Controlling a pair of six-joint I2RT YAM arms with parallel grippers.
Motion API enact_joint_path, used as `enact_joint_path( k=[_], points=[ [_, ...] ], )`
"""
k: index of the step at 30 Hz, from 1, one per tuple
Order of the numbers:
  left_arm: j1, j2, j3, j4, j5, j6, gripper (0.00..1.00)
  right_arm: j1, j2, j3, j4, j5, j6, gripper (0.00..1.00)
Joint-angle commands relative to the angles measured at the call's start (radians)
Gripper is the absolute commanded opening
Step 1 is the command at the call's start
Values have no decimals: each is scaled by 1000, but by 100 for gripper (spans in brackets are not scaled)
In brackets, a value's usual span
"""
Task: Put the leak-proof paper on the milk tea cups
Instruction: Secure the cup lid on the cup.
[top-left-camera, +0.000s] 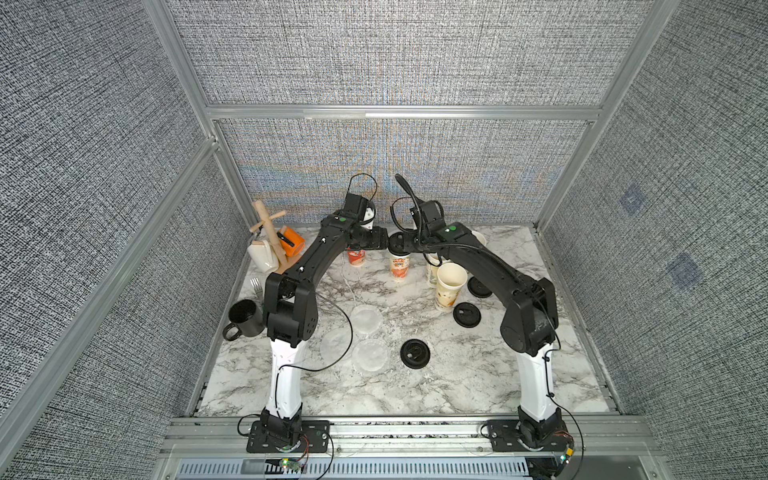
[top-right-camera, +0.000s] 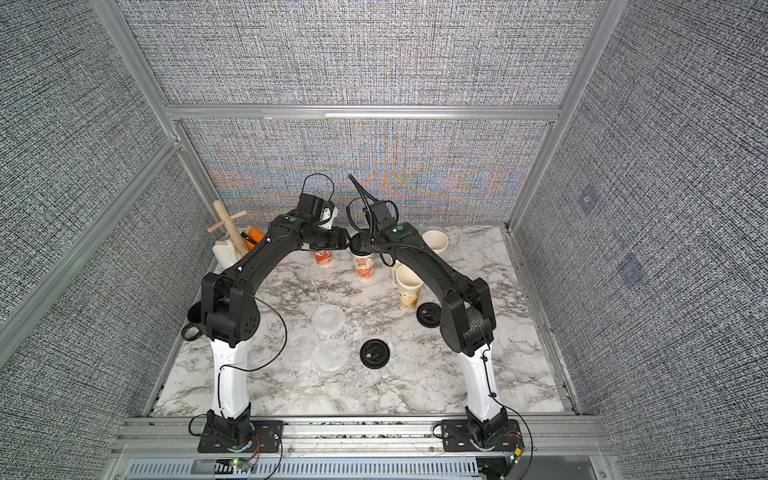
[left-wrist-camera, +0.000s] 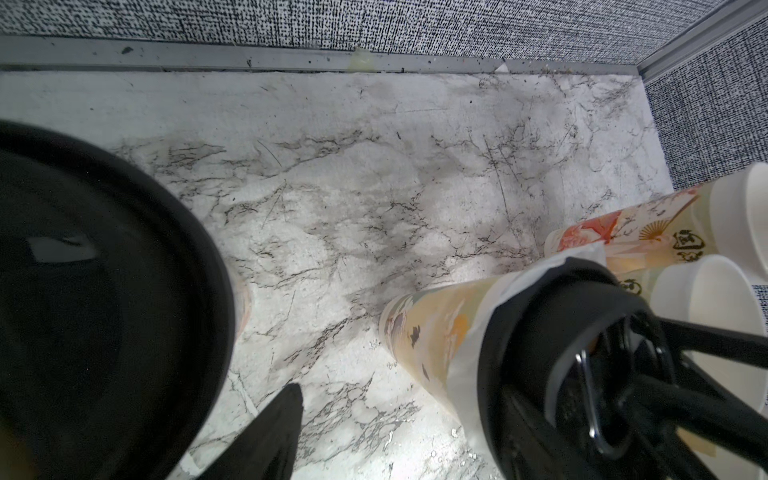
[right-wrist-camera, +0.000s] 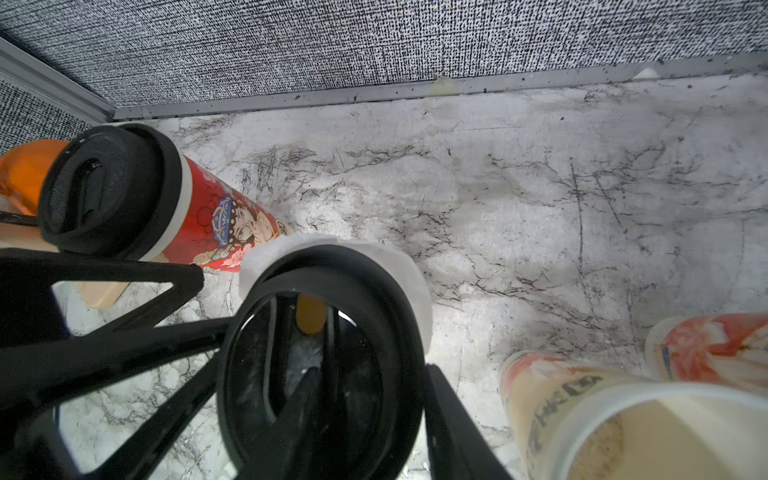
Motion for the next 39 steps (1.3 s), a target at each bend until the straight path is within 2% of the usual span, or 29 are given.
enact_joint_path(
  k=[1, 6, 14, 19, 39],
  points=[
    [-5, 64, -14, -220, -91, 44, 74, 9, 17, -40, -166, -74, -3, 41],
    [-5, 107, 61, -260, -106, 67, 75, 16, -16, -102, -144, -85, 19, 41],
    [-5, 222, 290, -355, -106, 103, 75, 38, -58, -183, -99, -121, 71, 41],
    [-5, 264, 396, -398, -107, 121, 76, 38, -43, -170, -91, -130, 85, 41],
    [-5, 176, 377, -323, 23, 141, 82, -2, -22, -27, -138, -118, 71, 40]
  ],
)
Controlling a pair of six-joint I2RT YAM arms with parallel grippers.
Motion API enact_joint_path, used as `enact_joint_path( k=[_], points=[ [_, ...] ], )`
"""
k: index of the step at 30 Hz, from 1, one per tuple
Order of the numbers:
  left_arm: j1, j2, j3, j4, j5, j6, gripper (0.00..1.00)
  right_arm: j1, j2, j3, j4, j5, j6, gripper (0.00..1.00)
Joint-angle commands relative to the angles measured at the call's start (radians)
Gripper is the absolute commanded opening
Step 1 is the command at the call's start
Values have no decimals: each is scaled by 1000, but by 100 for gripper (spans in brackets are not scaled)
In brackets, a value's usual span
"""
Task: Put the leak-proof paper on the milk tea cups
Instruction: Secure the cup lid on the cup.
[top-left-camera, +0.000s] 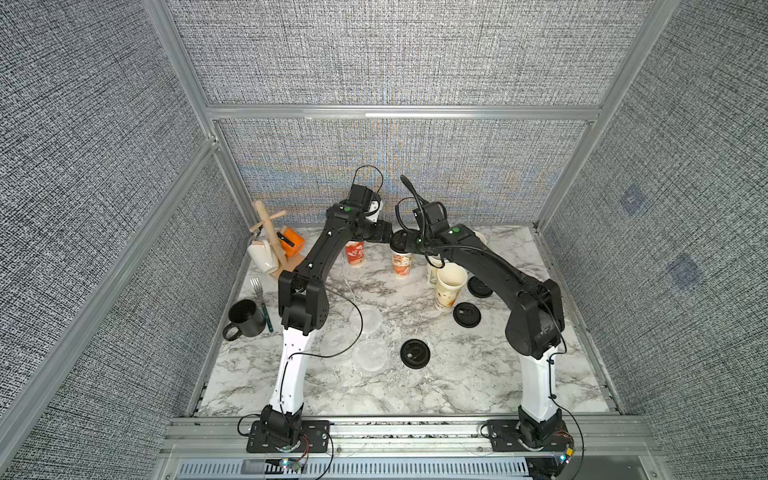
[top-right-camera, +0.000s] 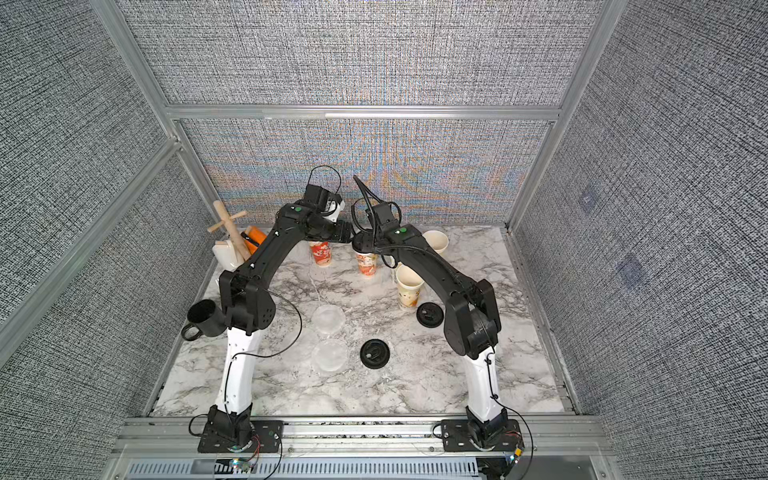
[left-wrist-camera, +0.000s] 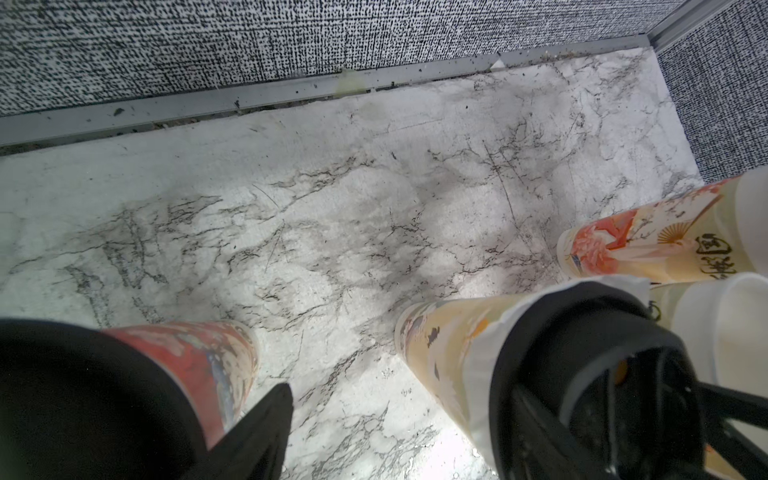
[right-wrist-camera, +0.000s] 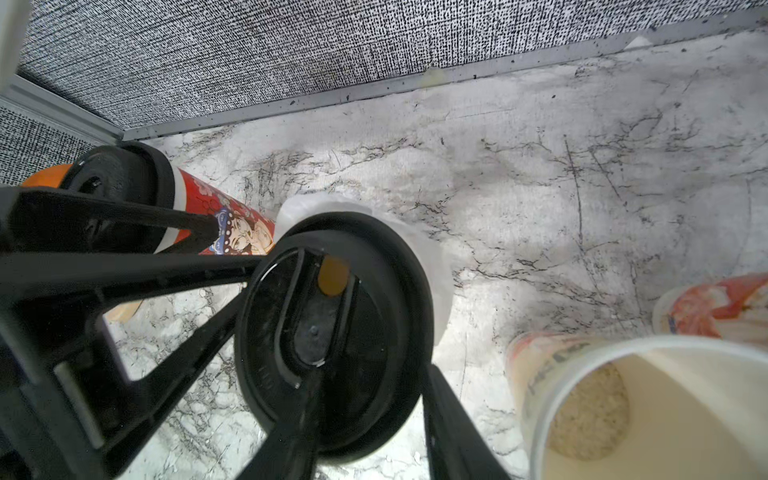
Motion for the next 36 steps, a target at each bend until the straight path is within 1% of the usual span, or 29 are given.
enact_joint_path(
  k=[1, 6, 19, 25, 30, 36],
  points=[
    [-6, 0, -9, -106, 23, 27, 82, 4, 19, 15, -136, -92, -7, 40],
    [-6, -12, -11, -93, 44, 29, 83, 1, 26, 66, -149, -90, -15, 41],
    [-6, 2, 3, -69, 45, 29, 84, -14, 64, 193, -177, -84, -31, 45],
    [-5, -9, 14, -62, 41, 35, 84, -17, 62, 205, -174, -84, -40, 45],
    [-4, -28, 14, -35, 45, 36, 86, -19, 70, 203, -174, -84, -37, 44],
    [-5, -36, 20, -7, 70, 28, 87, -22, 82, 206, -168, -84, -32, 43]
  ],
)
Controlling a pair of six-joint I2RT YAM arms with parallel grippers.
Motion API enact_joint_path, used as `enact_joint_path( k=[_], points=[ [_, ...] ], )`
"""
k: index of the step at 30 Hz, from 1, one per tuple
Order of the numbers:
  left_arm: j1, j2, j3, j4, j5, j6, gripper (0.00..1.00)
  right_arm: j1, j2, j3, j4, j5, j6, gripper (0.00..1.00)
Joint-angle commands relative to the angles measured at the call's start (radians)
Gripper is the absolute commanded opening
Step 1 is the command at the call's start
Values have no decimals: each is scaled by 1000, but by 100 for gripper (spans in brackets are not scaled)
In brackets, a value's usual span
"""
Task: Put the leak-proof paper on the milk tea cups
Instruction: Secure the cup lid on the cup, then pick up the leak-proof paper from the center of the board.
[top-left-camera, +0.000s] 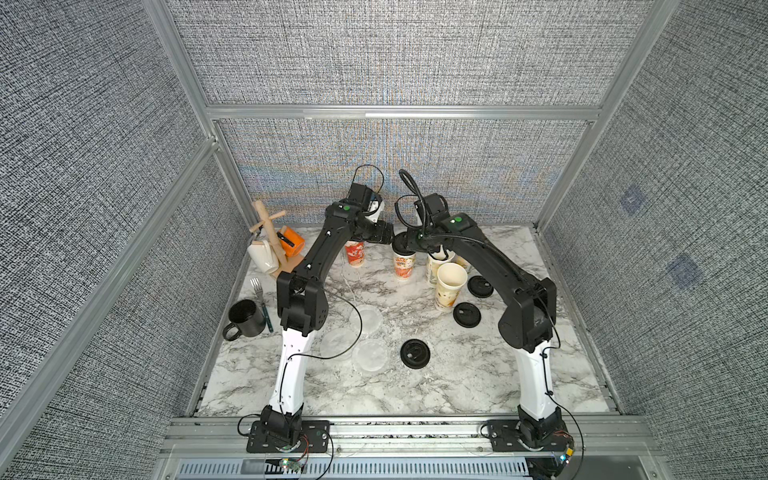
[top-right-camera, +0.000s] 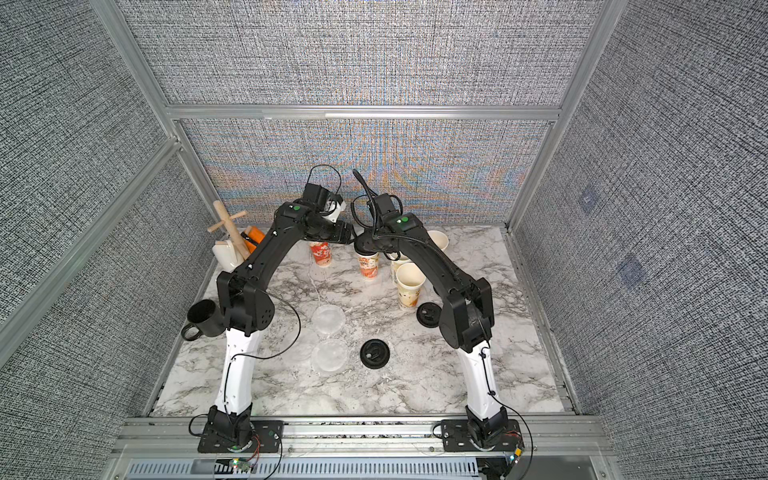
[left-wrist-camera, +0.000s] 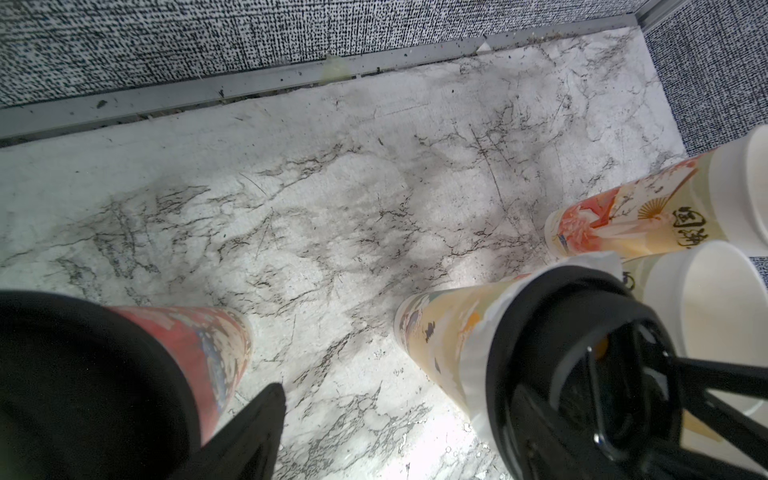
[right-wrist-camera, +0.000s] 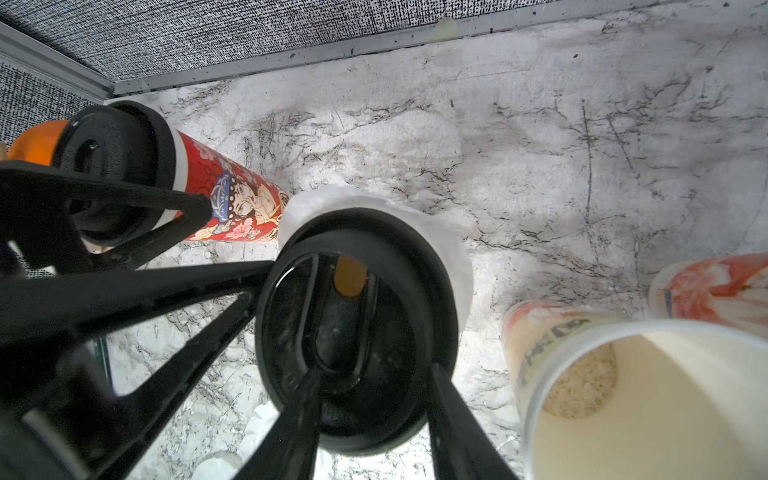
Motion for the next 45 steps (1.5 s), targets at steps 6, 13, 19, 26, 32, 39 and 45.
enact_joint_path(
  k=[6, 13, 19, 26, 32, 39, 45],
  points=[
    [-1, -11, 30, 28, 52, 3, 88, -2, 4, 8, 34, -12, 2, 43],
    [0, -32, 32, 29, 41, 6, 88, -3, -4, 52, 34, -26, -6, 44],
    [0, -42, 30, 28, 42, 7, 88, -2, -27, 55, 23, -13, -9, 45],
    [1, -81, -2, 16, 55, 0, 87, -3, -141, -46, 9, 30, -16, 46],
    [-2, -275, -250, 90, 56, -10, 87, -4, -430, -367, 60, 123, -18, 46],
    [-5, -629, -757, 240, 49, -64, 87, 32, -792, -837, 90, 159, 24, 47],
    [-11, -844, -1091, 139, -110, -166, 87, 220, -928, -1070, 94, 179, 135, 49]
  ],
)
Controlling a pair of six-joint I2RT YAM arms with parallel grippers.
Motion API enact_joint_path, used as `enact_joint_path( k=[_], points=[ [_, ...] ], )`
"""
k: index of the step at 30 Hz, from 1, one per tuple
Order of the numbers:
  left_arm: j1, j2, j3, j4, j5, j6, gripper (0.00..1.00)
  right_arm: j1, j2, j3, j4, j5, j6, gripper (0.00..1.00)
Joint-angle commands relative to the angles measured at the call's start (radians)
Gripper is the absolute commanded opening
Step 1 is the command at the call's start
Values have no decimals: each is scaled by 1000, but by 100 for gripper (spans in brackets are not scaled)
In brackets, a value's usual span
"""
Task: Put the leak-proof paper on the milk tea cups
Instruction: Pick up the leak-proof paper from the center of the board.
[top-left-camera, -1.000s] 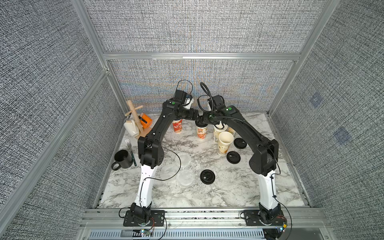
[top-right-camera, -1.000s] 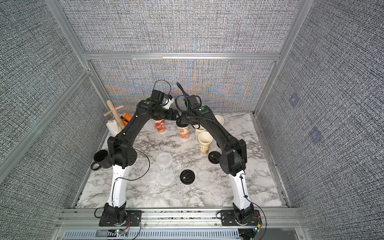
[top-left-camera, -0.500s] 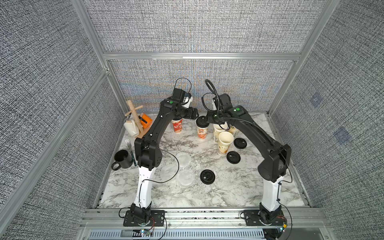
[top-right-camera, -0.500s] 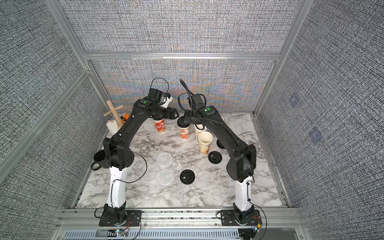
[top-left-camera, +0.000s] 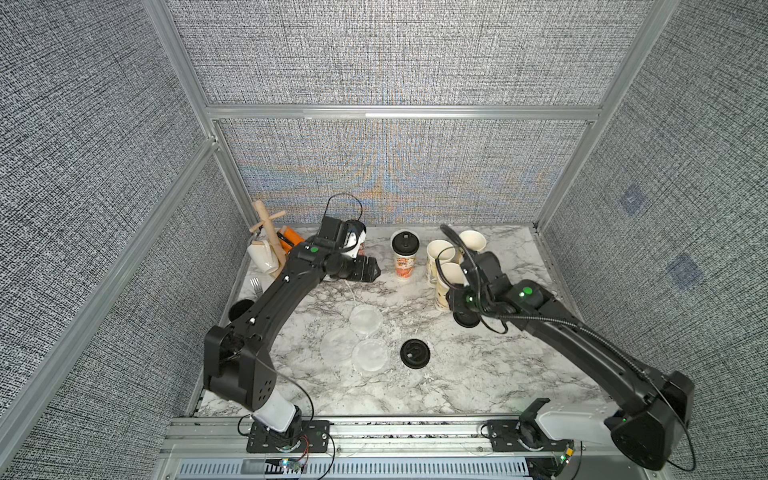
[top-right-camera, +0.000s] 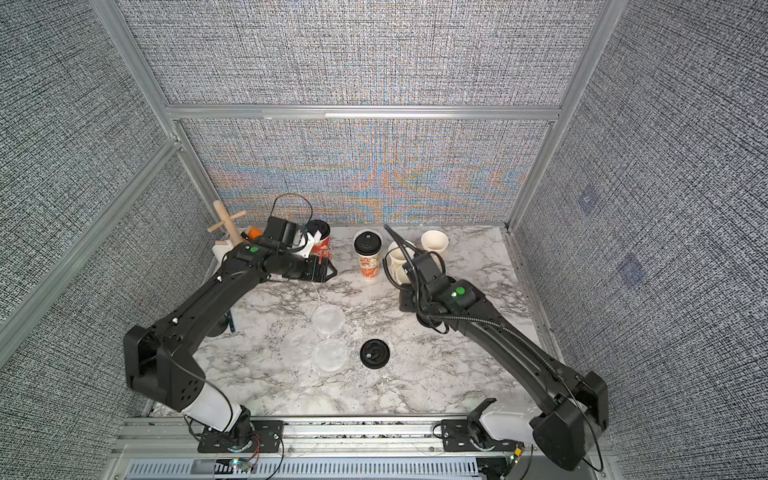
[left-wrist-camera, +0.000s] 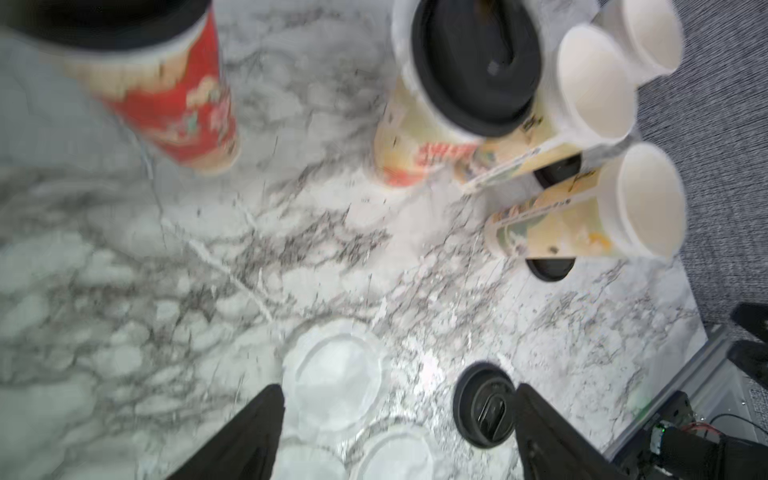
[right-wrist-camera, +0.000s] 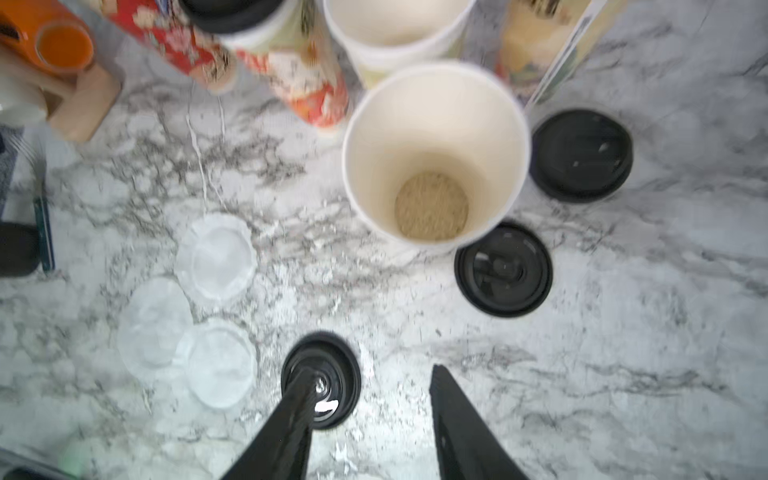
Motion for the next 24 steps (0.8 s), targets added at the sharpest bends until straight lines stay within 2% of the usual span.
enact_joint_path(
  k=[1, 4, 6, 11, 16, 24],
  points=[
    [2, -53, -91, -92, -115, -80, 86, 93, -8, -64, 61, 5, 90, 49],
    [5, -65, -157, -173, -225, -166, 85, 171, 66, -69, 154, -35, 99, 49],
    [13, -44, -179, -161, -260, -151, 84, 194, 135, -46, 223, -90, 86, 49],
    [15, 99, -148, -75, -150, -46, 79, 216, 240, 31, 287, -135, 70, 48],
    [15, 240, -131, -31, -146, -40, 72, 208, 210, 24, 275, -114, 73, 47],
    [15, 308, -121, 31, -164, -29, 66, 175, 120, -50, 254, -102, 87, 46]
  ],
)
